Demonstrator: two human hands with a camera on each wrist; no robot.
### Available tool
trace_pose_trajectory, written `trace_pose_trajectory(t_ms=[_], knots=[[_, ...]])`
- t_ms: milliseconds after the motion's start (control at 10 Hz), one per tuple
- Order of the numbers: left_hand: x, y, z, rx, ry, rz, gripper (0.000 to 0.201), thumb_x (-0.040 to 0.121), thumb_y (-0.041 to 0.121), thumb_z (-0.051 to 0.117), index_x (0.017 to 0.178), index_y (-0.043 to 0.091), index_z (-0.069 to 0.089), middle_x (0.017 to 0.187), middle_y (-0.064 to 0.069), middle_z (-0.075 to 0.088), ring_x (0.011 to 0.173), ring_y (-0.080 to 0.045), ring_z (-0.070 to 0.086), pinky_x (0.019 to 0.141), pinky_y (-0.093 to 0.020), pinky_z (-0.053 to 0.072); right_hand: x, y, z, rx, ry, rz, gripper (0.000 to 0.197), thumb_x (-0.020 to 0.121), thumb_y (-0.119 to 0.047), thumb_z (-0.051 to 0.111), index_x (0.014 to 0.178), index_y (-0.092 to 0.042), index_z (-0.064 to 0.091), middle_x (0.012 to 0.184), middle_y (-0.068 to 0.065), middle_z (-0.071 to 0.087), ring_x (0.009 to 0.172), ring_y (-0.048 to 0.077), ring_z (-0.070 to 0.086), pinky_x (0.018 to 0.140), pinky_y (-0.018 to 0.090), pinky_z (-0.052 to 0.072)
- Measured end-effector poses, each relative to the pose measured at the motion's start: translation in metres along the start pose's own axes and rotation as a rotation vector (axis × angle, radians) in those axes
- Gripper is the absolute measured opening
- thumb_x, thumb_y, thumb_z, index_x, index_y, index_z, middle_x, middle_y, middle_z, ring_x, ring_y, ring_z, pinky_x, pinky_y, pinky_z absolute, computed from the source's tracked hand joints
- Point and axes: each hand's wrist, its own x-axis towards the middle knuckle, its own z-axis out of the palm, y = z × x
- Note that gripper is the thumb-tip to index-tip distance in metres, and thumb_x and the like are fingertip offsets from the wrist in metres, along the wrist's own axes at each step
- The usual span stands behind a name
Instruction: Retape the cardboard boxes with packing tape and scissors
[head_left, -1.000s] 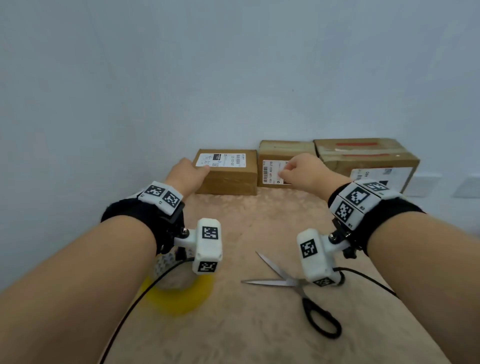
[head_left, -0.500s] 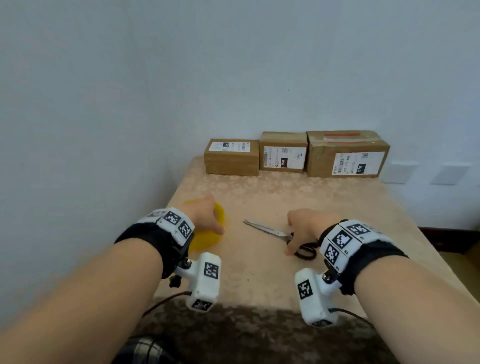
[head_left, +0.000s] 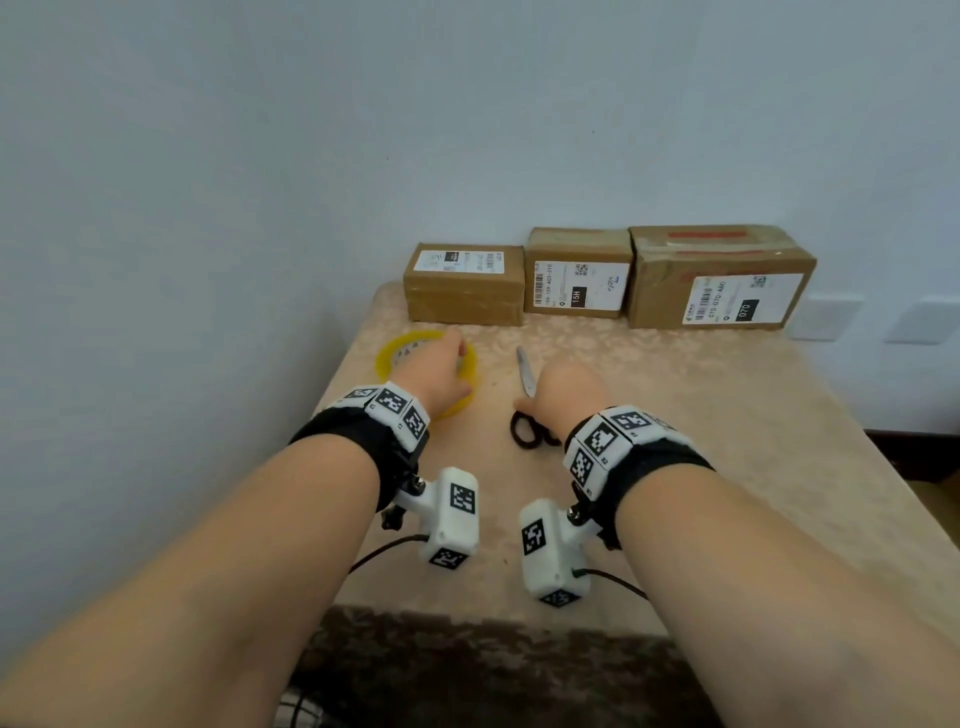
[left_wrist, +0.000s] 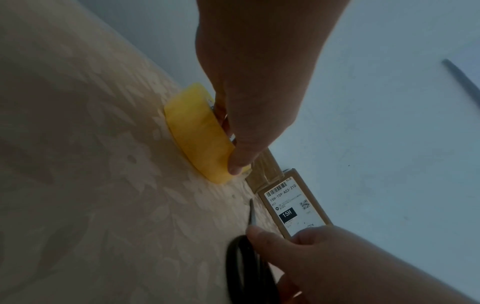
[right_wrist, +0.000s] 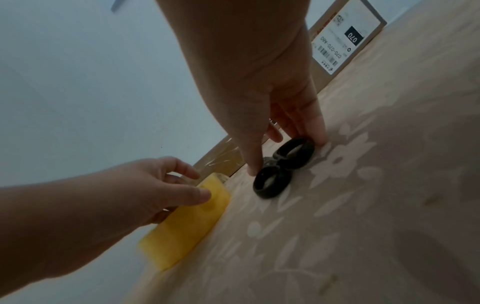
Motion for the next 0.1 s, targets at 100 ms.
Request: trace_pose_trajectory(t_ms=[100], knots=[[0.0017,0.0025,-0.0045,-0.019,-0.017,-0.008,0.037,0.087,0.019,0.062,0.119,0.009,0.045,0.102,-0.009,0.059,0.094,-0.027,0.058,0.077,-0.035,0.046,0.0019,0.0080,0.0017,0.141,0.062,0.072,0.038,0.100,-0.040,0.042,0.113,-0.010,0.061,0.089,0.011,0.064,0.081,0.027,0.061,0.073,0.035,0.049]])
